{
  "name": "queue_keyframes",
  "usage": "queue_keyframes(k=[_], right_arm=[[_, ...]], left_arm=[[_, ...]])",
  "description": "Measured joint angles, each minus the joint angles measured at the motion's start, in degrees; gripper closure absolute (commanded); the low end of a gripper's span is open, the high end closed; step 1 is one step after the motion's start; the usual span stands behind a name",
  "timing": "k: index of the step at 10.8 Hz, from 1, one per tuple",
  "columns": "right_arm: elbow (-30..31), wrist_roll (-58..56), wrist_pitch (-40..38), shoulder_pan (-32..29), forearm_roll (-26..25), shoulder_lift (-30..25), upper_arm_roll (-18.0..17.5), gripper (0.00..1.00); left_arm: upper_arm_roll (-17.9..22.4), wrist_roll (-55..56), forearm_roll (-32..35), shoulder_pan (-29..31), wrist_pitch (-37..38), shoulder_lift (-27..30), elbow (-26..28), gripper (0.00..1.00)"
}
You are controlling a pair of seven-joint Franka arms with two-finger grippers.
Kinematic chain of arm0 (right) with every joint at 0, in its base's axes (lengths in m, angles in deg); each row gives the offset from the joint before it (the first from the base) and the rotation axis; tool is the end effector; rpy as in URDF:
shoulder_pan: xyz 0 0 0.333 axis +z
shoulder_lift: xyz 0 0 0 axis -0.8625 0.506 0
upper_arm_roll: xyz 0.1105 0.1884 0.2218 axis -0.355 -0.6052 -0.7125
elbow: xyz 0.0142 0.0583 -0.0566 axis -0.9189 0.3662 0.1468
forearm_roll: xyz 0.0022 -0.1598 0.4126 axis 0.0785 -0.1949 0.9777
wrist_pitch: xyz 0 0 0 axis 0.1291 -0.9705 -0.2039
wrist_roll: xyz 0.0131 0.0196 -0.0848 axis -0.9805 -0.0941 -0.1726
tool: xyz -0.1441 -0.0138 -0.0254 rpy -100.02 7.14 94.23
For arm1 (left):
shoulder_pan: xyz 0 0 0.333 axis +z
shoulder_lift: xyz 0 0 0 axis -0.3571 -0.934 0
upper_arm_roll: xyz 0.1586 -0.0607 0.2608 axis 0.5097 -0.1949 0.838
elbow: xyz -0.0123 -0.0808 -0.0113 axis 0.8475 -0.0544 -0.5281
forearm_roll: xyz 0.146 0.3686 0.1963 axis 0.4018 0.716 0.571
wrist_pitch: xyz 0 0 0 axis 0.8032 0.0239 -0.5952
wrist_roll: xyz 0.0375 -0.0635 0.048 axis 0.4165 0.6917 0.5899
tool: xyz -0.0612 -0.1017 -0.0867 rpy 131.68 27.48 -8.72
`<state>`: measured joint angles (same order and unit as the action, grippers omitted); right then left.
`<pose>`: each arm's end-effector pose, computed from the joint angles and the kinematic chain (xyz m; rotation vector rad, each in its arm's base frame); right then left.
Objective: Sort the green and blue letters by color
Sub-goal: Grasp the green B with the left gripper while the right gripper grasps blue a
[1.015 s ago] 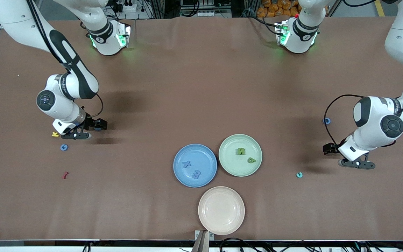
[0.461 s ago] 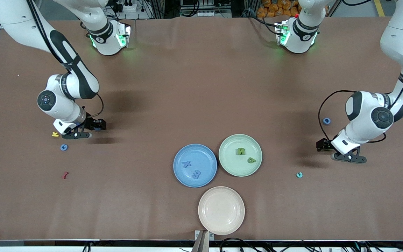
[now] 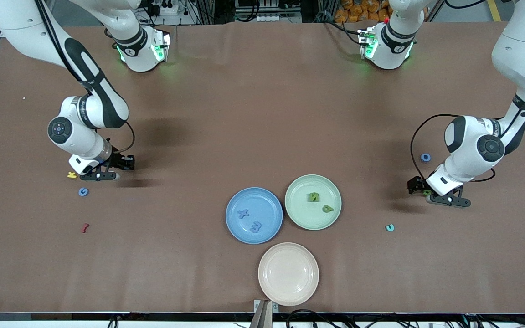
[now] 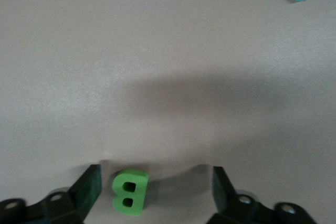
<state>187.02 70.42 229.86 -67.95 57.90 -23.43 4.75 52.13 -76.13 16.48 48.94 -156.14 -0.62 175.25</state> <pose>0.5270 -0.0020 0.0835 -3.1084 -0.0159 0.0615 0.6242 0.0296 0.0891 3.1014 -0.2727 0.1825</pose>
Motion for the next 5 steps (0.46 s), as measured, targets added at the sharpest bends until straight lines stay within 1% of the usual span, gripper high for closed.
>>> queue_keyframes(k=[1, 3, 4, 5], right_arm=[[-0.01, 0.00, 0.00, 0.00, 0.00, 0.00, 0.00, 1.00], [-0.64, 0.06, 0.24, 0.12, 0.00, 0.03, -0.44, 1.00], [-1.98, 0.64, -0.06, 0.75, 0.02, 0.02, -0.71, 1.00], [-4.66, 2.39, -2.87, 1.93, 0.04, 0.02, -0.96, 1.00]], left_arm=[[0.41, -0.10, 0.00, 0.02, -0.01, 0.07, 0.09, 0.64], [0.82, -0.22, 0.00, 0.14, -0.14, 0.51, 0.23, 0.88], [0.99, -0.76, 0.00, 0.14, -0.14, 0.72, 0.28, 0.92], [1.21, -1.47, 0.00, 0.15, -0.14, 0.88, 0.31, 0.98]])
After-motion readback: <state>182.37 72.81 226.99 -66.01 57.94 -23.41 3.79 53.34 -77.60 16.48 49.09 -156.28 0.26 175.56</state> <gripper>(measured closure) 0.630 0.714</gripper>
